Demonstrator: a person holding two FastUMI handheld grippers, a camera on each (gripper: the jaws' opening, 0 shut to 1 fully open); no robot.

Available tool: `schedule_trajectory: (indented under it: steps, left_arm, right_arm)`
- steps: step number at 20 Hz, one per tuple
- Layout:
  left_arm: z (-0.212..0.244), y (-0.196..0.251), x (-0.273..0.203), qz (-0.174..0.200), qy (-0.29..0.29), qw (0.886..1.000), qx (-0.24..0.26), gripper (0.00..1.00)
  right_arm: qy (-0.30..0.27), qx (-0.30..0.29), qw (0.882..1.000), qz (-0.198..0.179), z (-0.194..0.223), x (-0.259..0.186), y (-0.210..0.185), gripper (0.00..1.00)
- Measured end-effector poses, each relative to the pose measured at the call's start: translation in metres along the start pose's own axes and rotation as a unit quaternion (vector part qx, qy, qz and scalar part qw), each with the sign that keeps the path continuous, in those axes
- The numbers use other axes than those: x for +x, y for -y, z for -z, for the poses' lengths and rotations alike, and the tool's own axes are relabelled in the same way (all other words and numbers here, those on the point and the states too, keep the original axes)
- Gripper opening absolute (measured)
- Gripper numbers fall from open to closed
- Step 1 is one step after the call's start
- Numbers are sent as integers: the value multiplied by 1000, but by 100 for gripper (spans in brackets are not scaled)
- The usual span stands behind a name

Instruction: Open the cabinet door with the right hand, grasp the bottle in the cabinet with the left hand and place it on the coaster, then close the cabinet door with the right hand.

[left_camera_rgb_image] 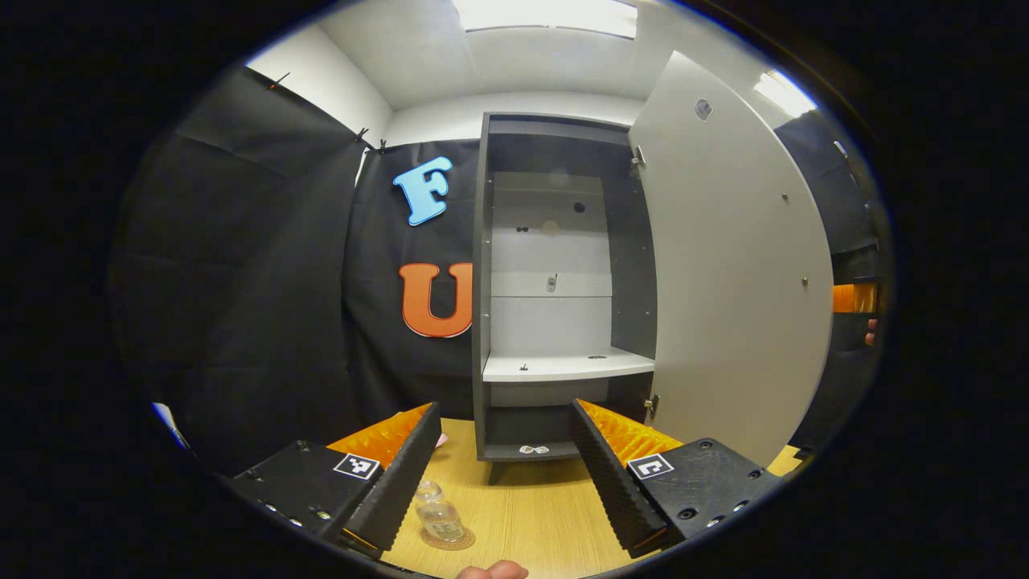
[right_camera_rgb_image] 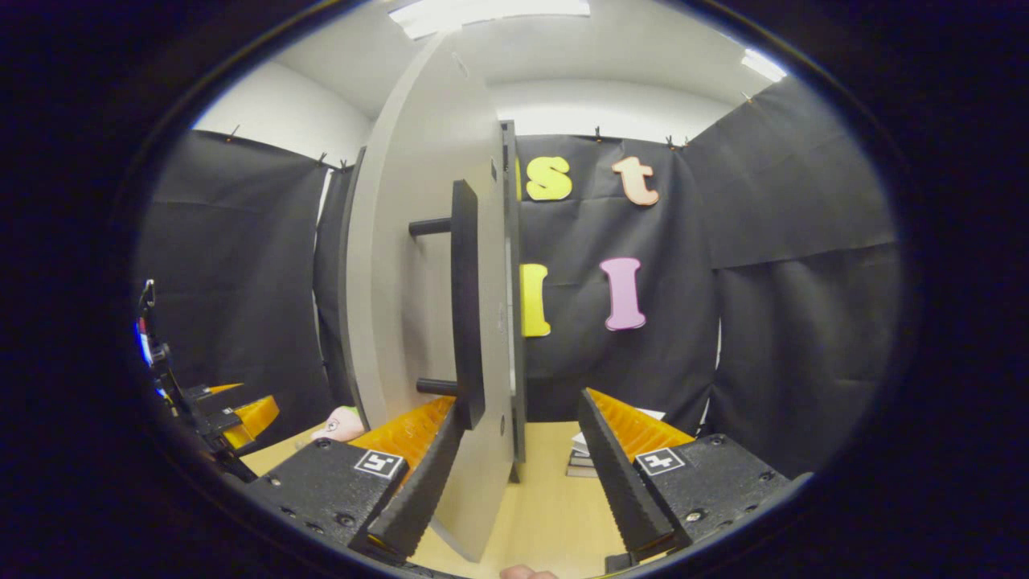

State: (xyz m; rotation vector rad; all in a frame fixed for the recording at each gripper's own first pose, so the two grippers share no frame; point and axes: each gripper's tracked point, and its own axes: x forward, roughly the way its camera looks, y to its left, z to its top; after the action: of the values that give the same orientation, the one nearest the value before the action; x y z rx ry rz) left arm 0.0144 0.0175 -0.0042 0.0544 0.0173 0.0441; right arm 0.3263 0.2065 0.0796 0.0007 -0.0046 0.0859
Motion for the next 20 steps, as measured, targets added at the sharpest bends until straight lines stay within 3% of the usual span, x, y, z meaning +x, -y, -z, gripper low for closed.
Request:
schedule_trajectory:
  steps: [15, 18, 20]
  left_arm:
    - [25, -46, -17, 8, -25, 1000, 8, 96]
    - [25, -61, -15, 3, -24, 1000, 5, 96]
    - [27, -66, -13, 3, -26, 1000, 0, 96]
  right_arm:
    - [12, -65, 995, -81, 0, 57, -142, 90]
    - [42, -104, 991, -72, -7, 82, -174, 92]
    - [69, -136, 987, -46, -9, 104, -192, 93]
